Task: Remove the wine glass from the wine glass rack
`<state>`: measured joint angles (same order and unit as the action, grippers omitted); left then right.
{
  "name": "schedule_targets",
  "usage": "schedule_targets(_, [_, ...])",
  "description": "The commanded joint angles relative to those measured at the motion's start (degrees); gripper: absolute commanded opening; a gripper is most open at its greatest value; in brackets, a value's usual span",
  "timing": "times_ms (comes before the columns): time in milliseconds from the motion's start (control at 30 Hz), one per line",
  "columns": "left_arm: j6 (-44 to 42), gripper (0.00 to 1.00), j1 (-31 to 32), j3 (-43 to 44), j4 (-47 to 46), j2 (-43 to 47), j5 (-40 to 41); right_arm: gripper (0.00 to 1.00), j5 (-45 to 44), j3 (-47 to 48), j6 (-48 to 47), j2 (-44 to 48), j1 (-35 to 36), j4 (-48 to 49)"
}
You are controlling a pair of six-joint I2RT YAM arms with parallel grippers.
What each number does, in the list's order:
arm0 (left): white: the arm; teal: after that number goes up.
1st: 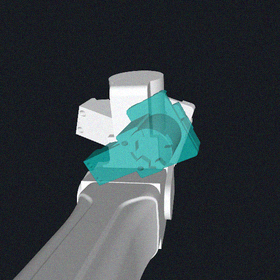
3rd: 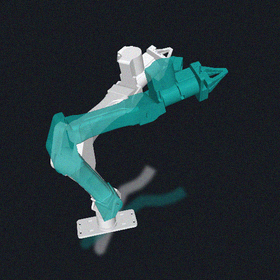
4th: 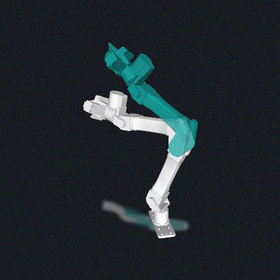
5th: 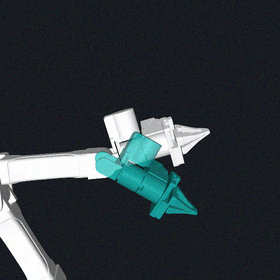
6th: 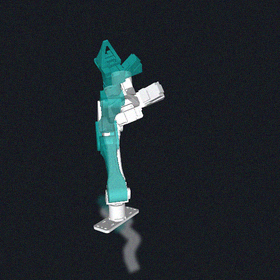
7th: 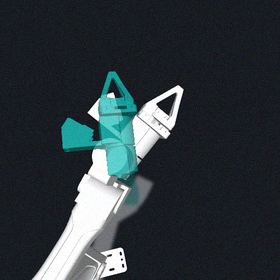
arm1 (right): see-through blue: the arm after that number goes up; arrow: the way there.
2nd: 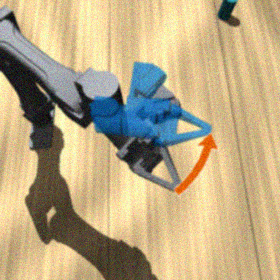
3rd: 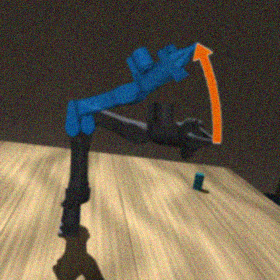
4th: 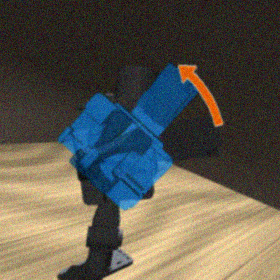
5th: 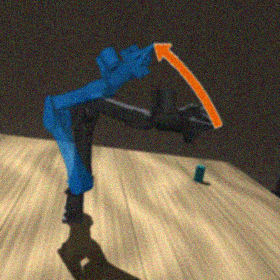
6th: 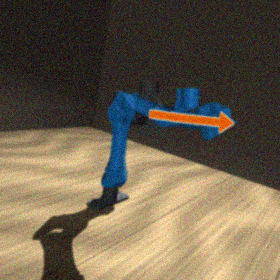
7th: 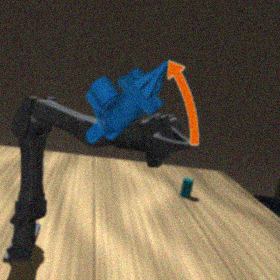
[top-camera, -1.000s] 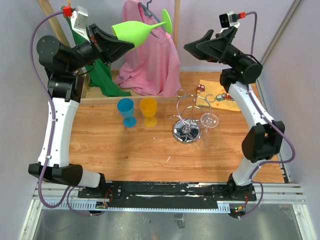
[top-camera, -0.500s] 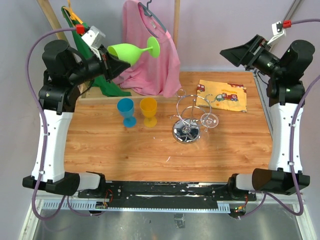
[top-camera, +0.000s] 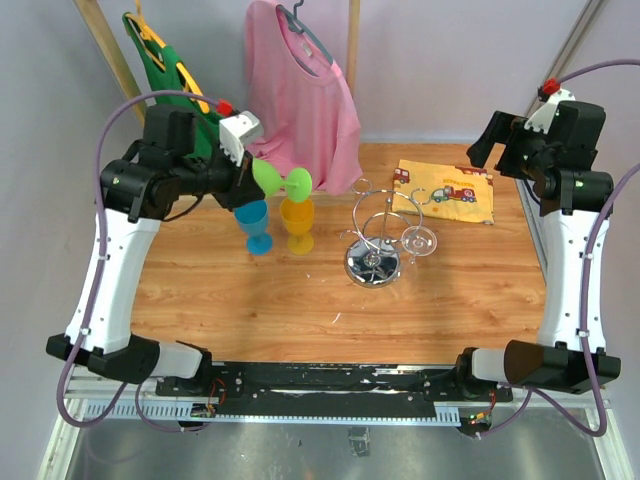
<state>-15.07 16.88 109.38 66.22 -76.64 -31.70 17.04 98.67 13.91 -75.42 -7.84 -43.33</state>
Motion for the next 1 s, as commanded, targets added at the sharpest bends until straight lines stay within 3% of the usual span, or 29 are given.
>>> schedule_targets(0, [-3.52,0.0,3.18,0.48,8.81,-1.75,6.14,0.99,-6.74,-0.82,-2.74,1.59,-0.69,-2.65])
schedule_targets(333, [-7.73,0.0,5.25,-4.35,11.83,0.07,13.88,0.99,-6.98,-1.98,-1.5,1.0,-0.71,-3.34])
schedule_targets(767, [-15.33,0.0,5.18,-18.45,11.74,5.59,16.36,0.98,-6.47,-2.47,-0.5,0.73,-0.7,-3.52])
schedule_targets(967, [-17.25,0.0,5.21,-29.19,10.7,6.47,18.53,0.98,-6.14,-3.56,0.13,1.21,-0.69,-3.51])
